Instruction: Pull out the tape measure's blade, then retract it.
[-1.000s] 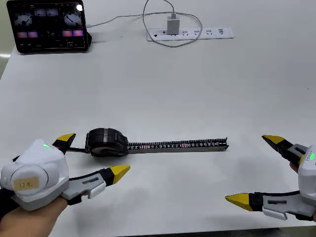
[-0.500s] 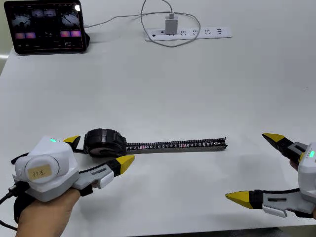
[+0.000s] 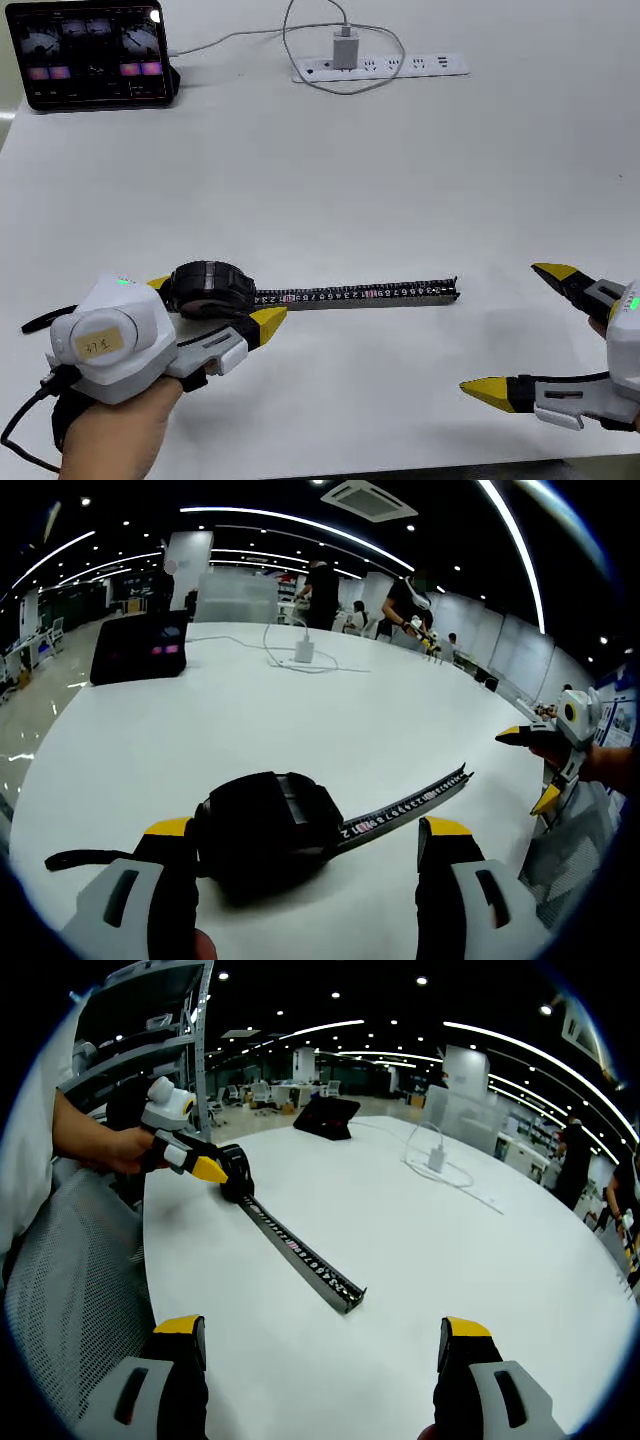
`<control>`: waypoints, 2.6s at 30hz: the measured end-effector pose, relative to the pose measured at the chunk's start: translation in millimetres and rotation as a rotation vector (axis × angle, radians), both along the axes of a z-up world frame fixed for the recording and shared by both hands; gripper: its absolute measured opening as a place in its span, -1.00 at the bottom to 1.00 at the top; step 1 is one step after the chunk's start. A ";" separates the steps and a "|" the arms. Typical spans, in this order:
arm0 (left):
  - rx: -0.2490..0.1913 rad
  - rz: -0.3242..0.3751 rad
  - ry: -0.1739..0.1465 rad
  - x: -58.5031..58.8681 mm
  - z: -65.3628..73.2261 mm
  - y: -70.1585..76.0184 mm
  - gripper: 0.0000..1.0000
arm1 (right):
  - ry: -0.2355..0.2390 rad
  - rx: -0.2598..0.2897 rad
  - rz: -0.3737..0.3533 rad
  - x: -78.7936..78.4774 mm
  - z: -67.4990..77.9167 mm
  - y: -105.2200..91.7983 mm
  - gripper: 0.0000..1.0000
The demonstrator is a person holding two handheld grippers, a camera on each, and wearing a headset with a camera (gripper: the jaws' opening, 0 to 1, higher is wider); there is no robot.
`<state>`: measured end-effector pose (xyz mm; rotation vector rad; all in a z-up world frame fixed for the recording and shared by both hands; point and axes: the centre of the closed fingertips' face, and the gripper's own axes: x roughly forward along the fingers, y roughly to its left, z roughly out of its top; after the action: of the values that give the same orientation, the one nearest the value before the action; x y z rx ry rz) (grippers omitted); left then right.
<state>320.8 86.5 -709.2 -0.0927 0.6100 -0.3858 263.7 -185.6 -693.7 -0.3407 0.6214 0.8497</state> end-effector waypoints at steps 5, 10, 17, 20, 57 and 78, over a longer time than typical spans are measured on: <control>0.029 0.026 -0.008 1.2 -1.2 -1.7 0.77 | 0.004 -0.006 0.012 1.2 0.4 -0.8 0.79; 0.049 0.078 -0.012 4.5 -2.3 3.7 0.69 | 0.007 -0.011 0.028 4.2 1.0 -0.9 0.69; 0.069 0.126 -0.002 8.6 -5.3 10.9 0.49 | 0.005 -0.020 0.048 7.9 1.0 -1.4 0.52; 0.077 0.146 0.002 10.0 -6.7 14.0 0.42 | 0.006 -0.027 0.059 8.8 0.4 -2.1 0.45; 0.081 0.214 0.037 15.6 -12.9 22.7 0.24 | 0.017 -0.068 0.127 22.9 -6.9 0.0 0.20; 0.081 0.213 0.043 15.4 -13.6 22.2 0.24 | 0.063 -0.185 0.307 41.5 -17.7 6.1 0.04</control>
<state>336.3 108.7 -722.8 -0.0880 0.6504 -0.1529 305.3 -179.5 -711.4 -0.5897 0.7189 1.1027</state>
